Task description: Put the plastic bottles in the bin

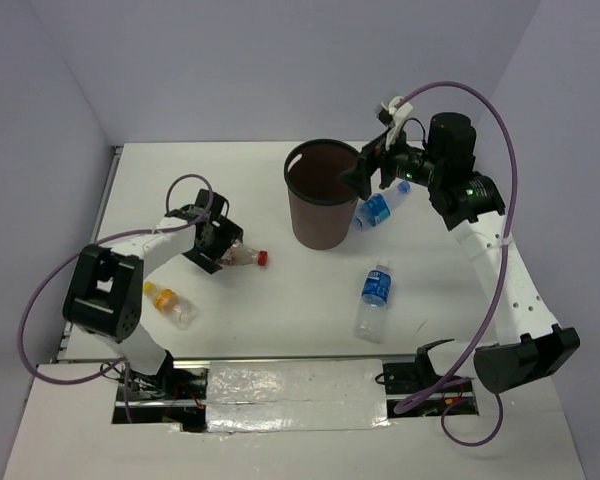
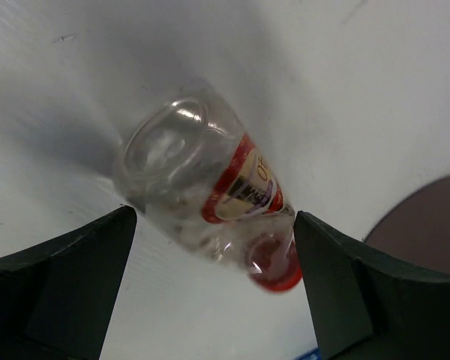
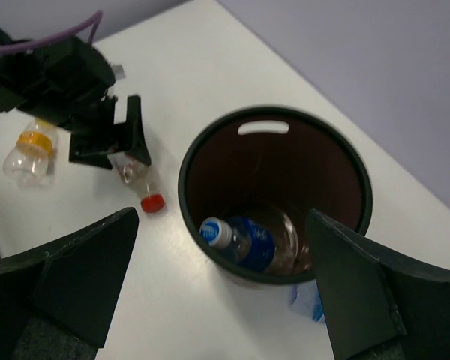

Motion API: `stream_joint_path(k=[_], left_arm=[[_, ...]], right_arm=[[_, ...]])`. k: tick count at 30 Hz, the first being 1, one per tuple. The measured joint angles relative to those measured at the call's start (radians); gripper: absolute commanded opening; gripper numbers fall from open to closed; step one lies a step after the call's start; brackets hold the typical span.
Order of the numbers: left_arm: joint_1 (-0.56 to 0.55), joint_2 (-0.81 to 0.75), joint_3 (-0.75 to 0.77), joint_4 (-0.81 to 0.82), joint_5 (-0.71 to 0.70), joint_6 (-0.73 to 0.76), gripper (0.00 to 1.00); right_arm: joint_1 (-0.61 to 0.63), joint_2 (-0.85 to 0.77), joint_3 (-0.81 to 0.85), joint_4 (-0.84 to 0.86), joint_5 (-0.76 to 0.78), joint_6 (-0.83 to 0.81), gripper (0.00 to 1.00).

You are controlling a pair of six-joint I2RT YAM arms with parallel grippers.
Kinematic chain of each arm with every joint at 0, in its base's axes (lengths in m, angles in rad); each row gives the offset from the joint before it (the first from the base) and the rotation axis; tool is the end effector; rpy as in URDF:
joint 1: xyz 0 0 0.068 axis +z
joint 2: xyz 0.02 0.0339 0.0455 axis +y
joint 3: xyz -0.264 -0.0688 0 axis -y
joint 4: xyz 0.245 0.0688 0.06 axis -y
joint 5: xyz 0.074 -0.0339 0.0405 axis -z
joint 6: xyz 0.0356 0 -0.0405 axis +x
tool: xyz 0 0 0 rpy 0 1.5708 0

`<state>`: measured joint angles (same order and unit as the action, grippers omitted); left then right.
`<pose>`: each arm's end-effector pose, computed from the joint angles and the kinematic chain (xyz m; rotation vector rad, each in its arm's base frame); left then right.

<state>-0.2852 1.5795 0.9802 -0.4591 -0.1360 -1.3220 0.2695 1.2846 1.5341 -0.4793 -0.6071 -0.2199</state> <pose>0.3008 -0.0832 0.1936 -1.3619 2.2916 -0.3766 0.2535 0.0911 0.4619 -0.8422 1.5859 0.5800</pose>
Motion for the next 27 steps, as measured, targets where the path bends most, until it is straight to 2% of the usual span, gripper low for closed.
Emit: stream_joint_path(k=[7, 8, 10, 11, 16, 20, 22, 27], left_arm=[[0.0, 0.239, 0.21, -0.132, -0.027, -0.024, 0.99], [0.0, 0.26, 0.24, -0.142, -0.032, -0.024, 0.97], [0.0, 0.296, 0.286, -0.16, -0.037, -0.021, 0.88], [0.0, 0.304, 0.297, -0.163, -0.038, -0.02, 0.76], [0.0, 0.303, 0.293, -0.155, -0.041, 0.01, 0.39], [-0.006, 0.231, 0.235, -0.144, -0.051, 0.071, 0.18], [-0.011, 0.16, 0.211, -0.142, -0.054, 0.125, 0.12], [-0.031, -0.1, 0.19, -0.051, -0.001, 0.291, 0.11]], right_arm=[[-0.054, -0.056, -0.126, -0.04, -0.055, -0.006, 1.0], [-0.058, -0.066, -0.138, -0.04, -0.06, -0.006, 1.0], [-0.066, -0.084, -0.155, -0.042, -0.068, -0.006, 1.0], [-0.068, -0.093, -0.162, -0.043, -0.072, -0.006, 1.0], [-0.092, -0.137, -0.188, -0.049, -0.09, -0.008, 1.0], [-0.117, -0.171, -0.21, -0.075, -0.118, -0.045, 0.99], [-0.132, -0.191, -0.227, -0.095, -0.138, -0.081, 0.97], [-0.169, -0.251, -0.304, -0.129, -0.174, -0.161, 0.96]])
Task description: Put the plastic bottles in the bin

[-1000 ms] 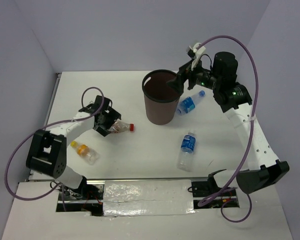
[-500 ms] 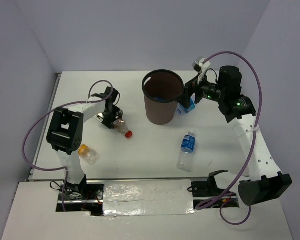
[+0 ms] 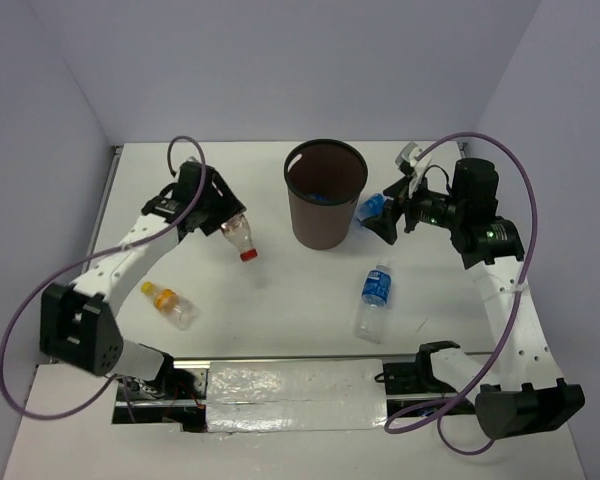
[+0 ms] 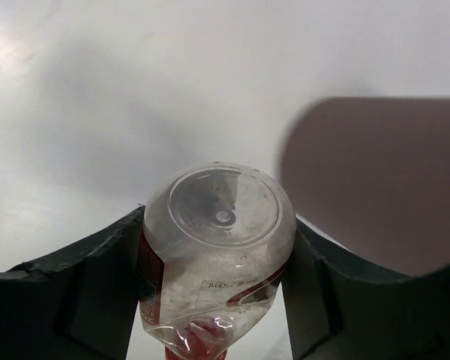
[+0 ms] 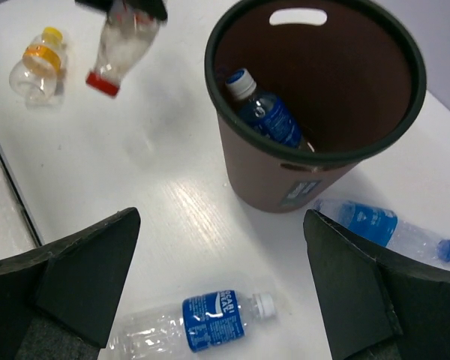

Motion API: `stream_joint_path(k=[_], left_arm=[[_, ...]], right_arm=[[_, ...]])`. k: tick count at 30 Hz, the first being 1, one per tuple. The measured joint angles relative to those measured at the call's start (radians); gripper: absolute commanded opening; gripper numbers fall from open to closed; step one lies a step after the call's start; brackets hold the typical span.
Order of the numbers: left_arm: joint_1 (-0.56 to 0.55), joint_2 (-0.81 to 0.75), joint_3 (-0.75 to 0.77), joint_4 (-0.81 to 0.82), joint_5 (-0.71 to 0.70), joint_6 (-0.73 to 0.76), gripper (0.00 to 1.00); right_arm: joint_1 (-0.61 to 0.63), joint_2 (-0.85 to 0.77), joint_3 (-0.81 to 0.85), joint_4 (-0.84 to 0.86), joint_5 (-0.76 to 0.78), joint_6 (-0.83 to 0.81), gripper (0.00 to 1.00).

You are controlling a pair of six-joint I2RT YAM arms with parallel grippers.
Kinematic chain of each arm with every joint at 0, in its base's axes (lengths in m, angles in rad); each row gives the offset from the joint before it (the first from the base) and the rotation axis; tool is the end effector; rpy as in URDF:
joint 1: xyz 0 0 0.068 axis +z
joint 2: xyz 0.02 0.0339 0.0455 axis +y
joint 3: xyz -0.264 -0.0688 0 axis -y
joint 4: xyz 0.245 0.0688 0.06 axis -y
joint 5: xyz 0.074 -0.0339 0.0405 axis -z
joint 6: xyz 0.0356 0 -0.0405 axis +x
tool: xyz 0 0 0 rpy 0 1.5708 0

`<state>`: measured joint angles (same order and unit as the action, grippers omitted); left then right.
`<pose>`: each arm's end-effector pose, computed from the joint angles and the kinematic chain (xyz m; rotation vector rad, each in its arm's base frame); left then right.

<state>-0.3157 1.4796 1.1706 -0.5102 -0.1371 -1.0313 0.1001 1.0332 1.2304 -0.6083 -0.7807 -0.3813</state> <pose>0.3078 -0.0954 0.2792 -0.9135 2.2550 -0.4680 0.2008 0.0453 0.4074 -0.9172 1.6634 0.5789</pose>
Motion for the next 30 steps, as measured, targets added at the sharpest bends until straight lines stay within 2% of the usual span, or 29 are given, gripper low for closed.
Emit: stream_joint_path(k=[3, 7, 11, 16, 17, 19, 21, 22, 23, 24, 26, 27, 30], left_arm=[[-0.014, -0.137, 0.005, 0.12, 0.082, 0.097, 0.11], [-0.045, -0.163, 0.117, 0.218, 0.17, 0.19, 0.11], [-0.095, -0.063, 0.287, 0.295, 0.215, 0.249, 0.09], [-0.156, 0.18, 0.617, 0.357, 0.229, 0.325, 0.11], [-0.164, 0.205, 0.644, 0.368, 0.227, 0.331, 0.11], [-0.187, 0.275, 0.718, 0.393, 0.215, 0.37, 0.18], [-0.209, 0.331, 0.754, 0.436, 0.19, 0.409, 0.32], [-0.219, 0.349, 0.761, 0.448, 0.184, 0.429, 0.45], [-0.23, 0.372, 0.767, 0.46, 0.177, 0.444, 0.53], [-0.239, 0.391, 0.772, 0.467, 0.171, 0.458, 0.68], [-0.254, 0.427, 0.78, 0.467, 0.163, 0.485, 0.83], [-0.264, 0.444, 0.781, 0.465, 0.157, 0.496, 0.98], [-0.282, 0.465, 0.781, 0.448, 0.138, 0.52, 0.99]], right_arm=[[-0.022, -0.029, -0.052, -0.018, -0.016, -0.033, 0.92], [-0.041, -0.05, -0.105, -0.051, -0.043, -0.067, 0.92], [-0.054, -0.085, -0.159, -0.068, -0.058, -0.078, 0.92], [-0.061, -0.135, -0.187, -0.084, -0.071, -0.079, 0.92], [-0.062, -0.144, -0.195, -0.087, -0.072, -0.08, 0.92], [-0.064, -0.165, -0.214, -0.093, -0.072, -0.08, 0.92], [-0.066, -0.179, -0.235, -0.097, -0.072, -0.08, 0.92], [-0.066, -0.183, -0.244, -0.1, -0.071, -0.079, 0.92], [-0.066, -0.186, -0.253, -0.103, -0.069, -0.072, 0.92], [-0.067, -0.187, -0.26, -0.106, -0.063, -0.063, 0.92], [-0.068, -0.185, -0.275, -0.112, -0.047, -0.041, 0.92], [-0.069, -0.182, -0.282, -0.117, -0.039, -0.027, 0.92], [-0.07, -0.163, -0.298, -0.128, -0.008, 0.01, 0.92]])
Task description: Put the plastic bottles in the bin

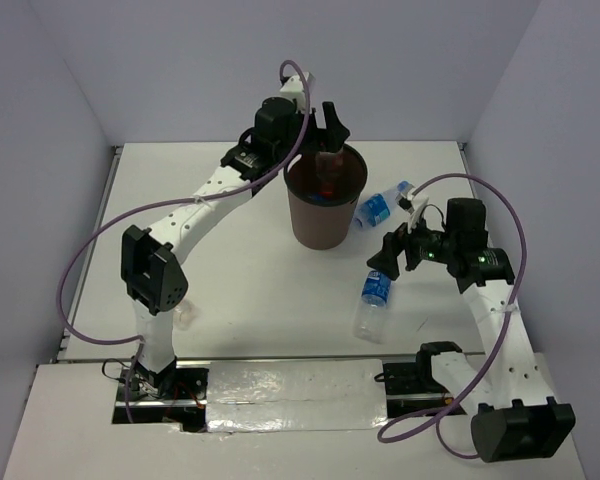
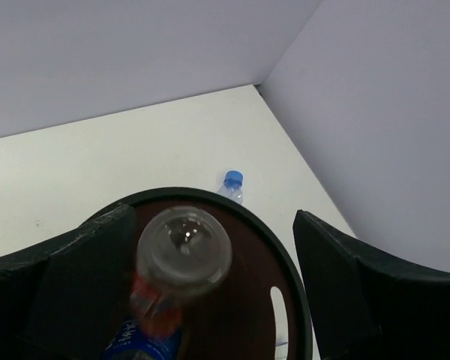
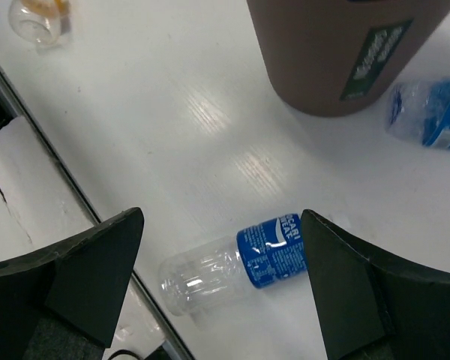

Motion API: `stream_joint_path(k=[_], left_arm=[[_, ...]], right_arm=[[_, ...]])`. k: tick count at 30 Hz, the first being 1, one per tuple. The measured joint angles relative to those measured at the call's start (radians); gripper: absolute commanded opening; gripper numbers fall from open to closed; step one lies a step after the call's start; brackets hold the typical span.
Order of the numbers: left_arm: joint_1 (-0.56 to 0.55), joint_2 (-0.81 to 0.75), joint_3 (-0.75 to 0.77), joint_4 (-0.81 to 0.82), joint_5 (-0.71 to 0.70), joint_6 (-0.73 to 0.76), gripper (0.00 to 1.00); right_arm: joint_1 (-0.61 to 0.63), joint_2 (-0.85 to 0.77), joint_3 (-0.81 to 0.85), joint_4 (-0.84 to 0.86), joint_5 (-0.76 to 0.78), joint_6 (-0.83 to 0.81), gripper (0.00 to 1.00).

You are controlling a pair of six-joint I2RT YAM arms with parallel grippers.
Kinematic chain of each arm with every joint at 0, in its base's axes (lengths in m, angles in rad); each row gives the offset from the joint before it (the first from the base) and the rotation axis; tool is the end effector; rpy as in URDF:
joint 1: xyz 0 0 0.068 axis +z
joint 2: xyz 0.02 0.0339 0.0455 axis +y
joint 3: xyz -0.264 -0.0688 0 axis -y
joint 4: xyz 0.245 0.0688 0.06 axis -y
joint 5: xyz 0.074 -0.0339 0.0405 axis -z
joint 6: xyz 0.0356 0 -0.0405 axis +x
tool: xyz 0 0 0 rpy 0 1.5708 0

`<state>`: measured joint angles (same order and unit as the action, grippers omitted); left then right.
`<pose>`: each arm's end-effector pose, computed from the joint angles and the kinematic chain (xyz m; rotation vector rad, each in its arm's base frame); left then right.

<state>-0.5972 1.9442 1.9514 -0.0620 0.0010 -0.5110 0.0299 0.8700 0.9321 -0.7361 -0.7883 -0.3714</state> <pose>0.3889 -0.2645 0.4151 0.0738 1.6928 -0.8447 0.1672 0.0303 0.3285 -0.8122 1.9311 0.6740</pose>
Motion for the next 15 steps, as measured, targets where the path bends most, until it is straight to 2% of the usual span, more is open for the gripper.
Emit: stream_joint_path(k=[10, 12, 15], left_arm=[[-0.008, -0.034, 0.041, -0.023, -0.05, 0.045, 0.99], [-0.007, -0.076, 0.014, -0.033, -0.068, 0.061, 0.99], [-0.006, -0.204, -0.102, -0.047, -0.116, 0.078, 0.99]], right_arm=[[-0.005, 0.218, -0.004, -0.01, 0.212, 0.196, 0.92], [-0.005, 0.278, 0.0, -0.013, 0.244, 0.232, 0.92], [-0.006, 0.381, 0.011, -0.034, 0.282, 0.282, 0.92]])
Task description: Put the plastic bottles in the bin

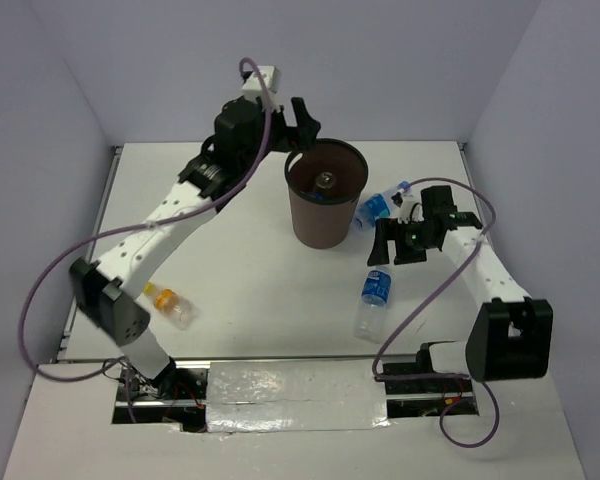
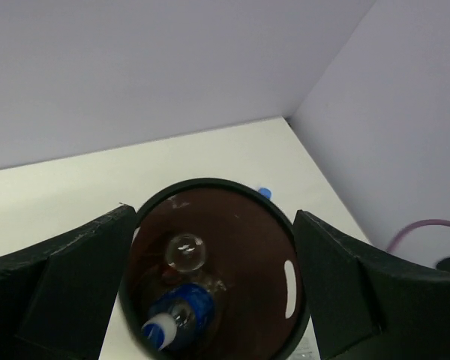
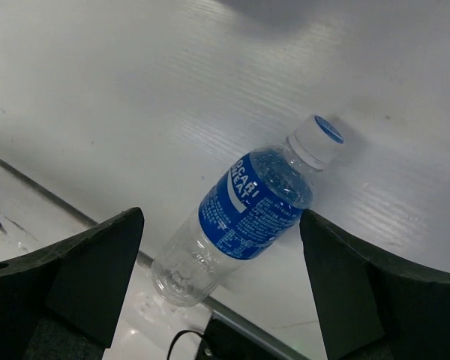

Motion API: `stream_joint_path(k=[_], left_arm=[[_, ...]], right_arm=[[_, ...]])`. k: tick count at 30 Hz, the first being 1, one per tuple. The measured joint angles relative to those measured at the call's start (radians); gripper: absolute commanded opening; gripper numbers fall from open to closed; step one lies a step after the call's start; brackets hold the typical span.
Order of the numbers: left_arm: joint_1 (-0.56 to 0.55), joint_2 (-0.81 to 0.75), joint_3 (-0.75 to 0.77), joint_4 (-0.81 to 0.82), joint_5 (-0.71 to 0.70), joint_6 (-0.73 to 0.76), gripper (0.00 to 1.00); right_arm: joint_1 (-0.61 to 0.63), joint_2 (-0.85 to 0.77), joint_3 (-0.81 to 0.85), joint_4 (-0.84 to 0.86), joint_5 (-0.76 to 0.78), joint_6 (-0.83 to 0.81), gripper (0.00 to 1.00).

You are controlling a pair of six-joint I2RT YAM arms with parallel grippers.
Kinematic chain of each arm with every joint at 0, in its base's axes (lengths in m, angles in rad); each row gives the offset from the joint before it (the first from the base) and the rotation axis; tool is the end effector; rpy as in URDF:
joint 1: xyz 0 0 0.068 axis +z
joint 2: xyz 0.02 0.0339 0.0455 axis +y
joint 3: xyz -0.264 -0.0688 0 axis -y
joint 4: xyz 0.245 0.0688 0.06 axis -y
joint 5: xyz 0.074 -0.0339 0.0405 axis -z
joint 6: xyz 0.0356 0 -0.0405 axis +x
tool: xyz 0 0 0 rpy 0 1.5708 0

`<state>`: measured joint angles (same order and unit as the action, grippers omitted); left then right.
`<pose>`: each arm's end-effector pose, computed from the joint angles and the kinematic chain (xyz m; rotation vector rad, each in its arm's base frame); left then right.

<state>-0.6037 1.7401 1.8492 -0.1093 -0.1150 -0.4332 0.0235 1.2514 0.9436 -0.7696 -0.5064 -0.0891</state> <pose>0.3406 -0.2299 0.4600 0.0449 1.6168 -0.7193 0.2381 0.0229 0.2545 -0.3110 2.5502 0.6418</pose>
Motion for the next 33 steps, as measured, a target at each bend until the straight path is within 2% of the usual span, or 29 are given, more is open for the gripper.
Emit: stream_joint_path(k=[4, 9, 12, 21, 28, 31, 32, 33], left_arm=[[0.001, -0.272, -0.263, 0.016, -0.106, 0.012, 0.99], [0.018, -0.593, -0.575, 0.023, -0.224, -0.03, 1.0], [0.031, -0.692, -0.688, 0.0, -0.269, -0.072, 0.99], [0.032, -0.889, -0.962, -0.169, -0.362, -0.235, 0.99], [0.036, -0.957, -1.028, -0.307, -0.472, -0.484, 0.99], [0.038, -0.919, -1.03, -0.408, -0.517, -0.632, 0.99], [0.039, -0.901, -1.03, -0.447, -0.528, -0.684, 0.99], [0.042, -0.875, -1.028, -0.491, -0.54, -0.739, 0.99]], right_arm=[[0.0, 0.141, 0.021, -0.027, 0.025, 0.057, 0.9], [-0.001, 0.241, 0.031, -0.056, 0.041, 0.101, 0.9], [-0.001, 0.258, 0.031, -0.063, 0.05, 0.116, 0.9], [-0.002, 0.373, 0.031, -0.063, 0.074, 0.151, 0.83], [-0.002, 0.466, 0.031, -0.063, 0.065, 0.166, 0.75], [-0.003, 0.48, 0.034, -0.066, 0.05, 0.169, 0.64], [-0.003, 0.486, 0.035, -0.069, 0.043, 0.171, 0.54], [-0.003, 0.491, 0.039, -0.074, 0.035, 0.17, 0.48]])
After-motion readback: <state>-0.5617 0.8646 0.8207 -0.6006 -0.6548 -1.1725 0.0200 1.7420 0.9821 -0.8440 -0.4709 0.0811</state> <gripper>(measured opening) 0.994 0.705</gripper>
